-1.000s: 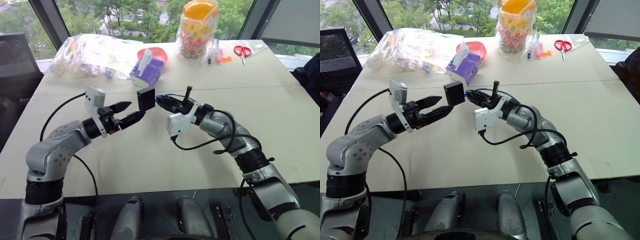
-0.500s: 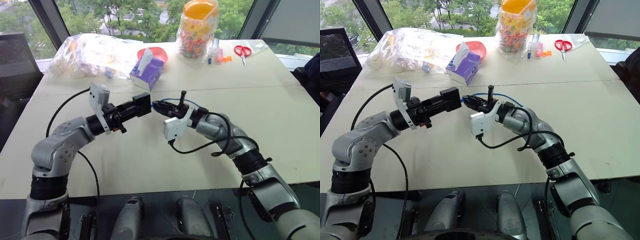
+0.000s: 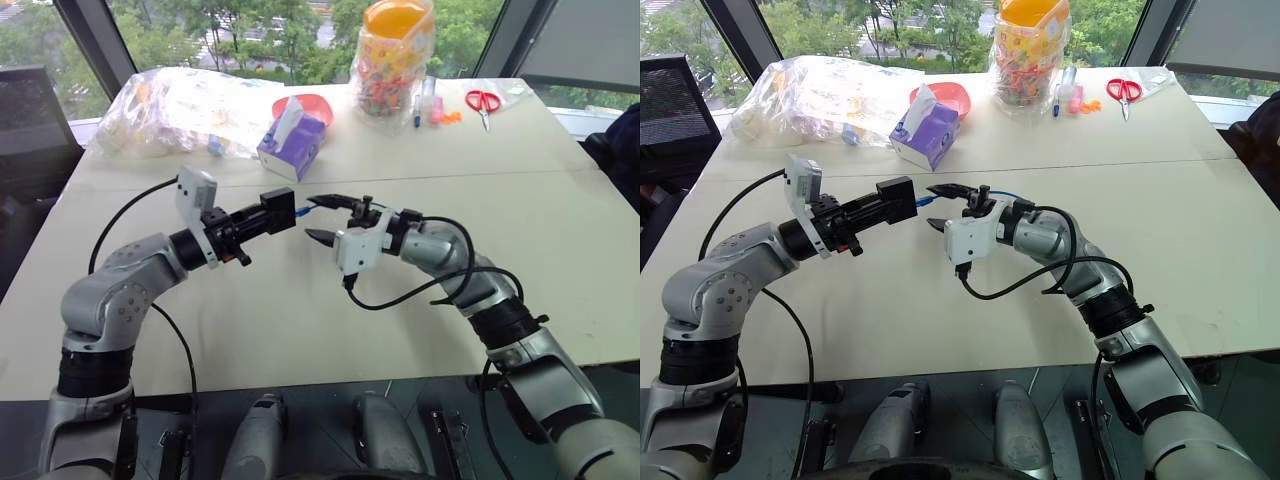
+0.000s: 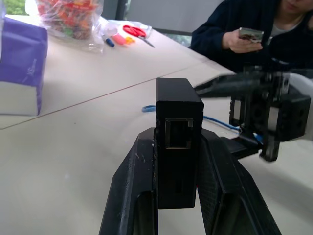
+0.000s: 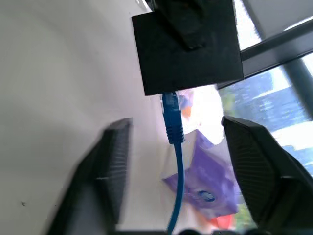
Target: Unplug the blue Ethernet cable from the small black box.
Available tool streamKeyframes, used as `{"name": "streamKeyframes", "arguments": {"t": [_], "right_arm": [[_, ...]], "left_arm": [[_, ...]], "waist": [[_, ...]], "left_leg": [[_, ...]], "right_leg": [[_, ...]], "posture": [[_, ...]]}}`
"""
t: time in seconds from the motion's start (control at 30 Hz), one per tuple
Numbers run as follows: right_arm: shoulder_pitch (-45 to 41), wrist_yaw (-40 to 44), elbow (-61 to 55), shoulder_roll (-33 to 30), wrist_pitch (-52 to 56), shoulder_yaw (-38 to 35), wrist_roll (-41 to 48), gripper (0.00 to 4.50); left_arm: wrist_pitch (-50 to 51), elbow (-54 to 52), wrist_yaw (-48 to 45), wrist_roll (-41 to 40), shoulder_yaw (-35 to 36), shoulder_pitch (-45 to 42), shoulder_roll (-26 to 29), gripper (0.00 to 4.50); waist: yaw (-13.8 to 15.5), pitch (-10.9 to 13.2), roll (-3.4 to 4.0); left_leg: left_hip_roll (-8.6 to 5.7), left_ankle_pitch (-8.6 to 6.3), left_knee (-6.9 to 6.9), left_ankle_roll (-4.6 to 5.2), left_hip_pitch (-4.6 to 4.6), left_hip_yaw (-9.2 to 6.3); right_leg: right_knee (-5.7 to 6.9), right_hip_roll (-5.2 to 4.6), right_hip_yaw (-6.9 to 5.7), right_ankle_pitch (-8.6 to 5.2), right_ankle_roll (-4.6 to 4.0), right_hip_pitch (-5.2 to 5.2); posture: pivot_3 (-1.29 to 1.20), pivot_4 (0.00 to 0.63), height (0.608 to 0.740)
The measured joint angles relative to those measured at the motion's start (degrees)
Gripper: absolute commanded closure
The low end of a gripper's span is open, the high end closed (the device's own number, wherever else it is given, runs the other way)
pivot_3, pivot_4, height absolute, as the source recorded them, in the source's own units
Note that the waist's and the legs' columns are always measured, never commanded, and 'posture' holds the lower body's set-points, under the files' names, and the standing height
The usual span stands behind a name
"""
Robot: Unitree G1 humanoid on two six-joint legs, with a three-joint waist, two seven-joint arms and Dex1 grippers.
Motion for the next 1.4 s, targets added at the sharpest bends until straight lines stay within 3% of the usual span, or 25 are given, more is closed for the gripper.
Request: {"name": "streamKeyframes", "arguments": {"t": [0.17,0.37,0.57,0.87,1.0,1.4], "right_arm": [[-2.7,19.2,-6.5,-4.1,25.5,-4.1,23.2,0.64],[-7.8,26.6,-7.0,-3.4,45.1,-6.7,36.2,0.64],[-10.7,29.1,-3.9,0.1,54.8,-6.5,39.9,0.64],[-12.3,30.1,-0.6,1.9,58.5,-6.5,40.0,0.64],[-12.5,30.3,0.7,2.1,58.9,-6.5,39.5,2.39],[-13.5,32.5,3.3,2.3,60.1,-6.5,39.4,2.39]], "left_arm": [[5.2,-0.3,-6.7,-6.4,2.7,0.0,5.9,4.04],[7.4,-1.8,-9.3,-10.5,4.2,-0.2,7.5,4.04],[8.8,-2.4,-9.2,-12.2,4.3,-2.3,8.0,4.04],[9.7,-3.4,-9.1,-13.4,4.3,-2.3,8.2,4.04],[10.0,-3.9,-9.0,-14.0,4.3,-2.2,8.7,4.04],[10.9,-5.1,-9.1,-15.0,4.6,-1.6,10.3,4.04]], "waist": [[0.0,0.0,0.01],[0.0,0.0,0.02],[0.0,0.0,0.02],[0.0,0.0,0.02],[0.0,0.0,0.02],[0.0,0.0,0.02]], "left_leg": [[0.01,-0.01,0.00,0.01,-0.01,-0.02],[0.01,-0.02,-0.01,0.01,-0.11,-0.01],[0.00,-0.02,0.00,0.01,-0.37,0.00],[0.00,-0.02,0.00,0.01,-0.47,-0.01],[0.00,-0.02,0.00,0.01,-0.47,-0.01],[0.00,-0.02,-0.01,0.01,-0.48,-0.01]], "right_leg": [[-0.01,0.00,-0.02,-0.02,0.00,-0.01],[-0.02,-0.02,-0.04,-0.04,-0.05,-0.15],[-0.11,-0.02,-0.05,-0.03,-0.02,-0.33],[-0.10,-0.01,-0.07,-0.02,0.01,-0.42],[-0.10,-0.01,-0.07,-0.03,0.01,-0.43],[-0.10,-0.01,-0.07,-0.03,0.02,-0.44]], "posture": [[0.00,0.150,0.726],[0.00,0.150,0.726],[0.00,0.150,0.726],[0.00,0.150,0.726],[0.00,0.150,0.726],[0.00,0.150,0.726]]}}
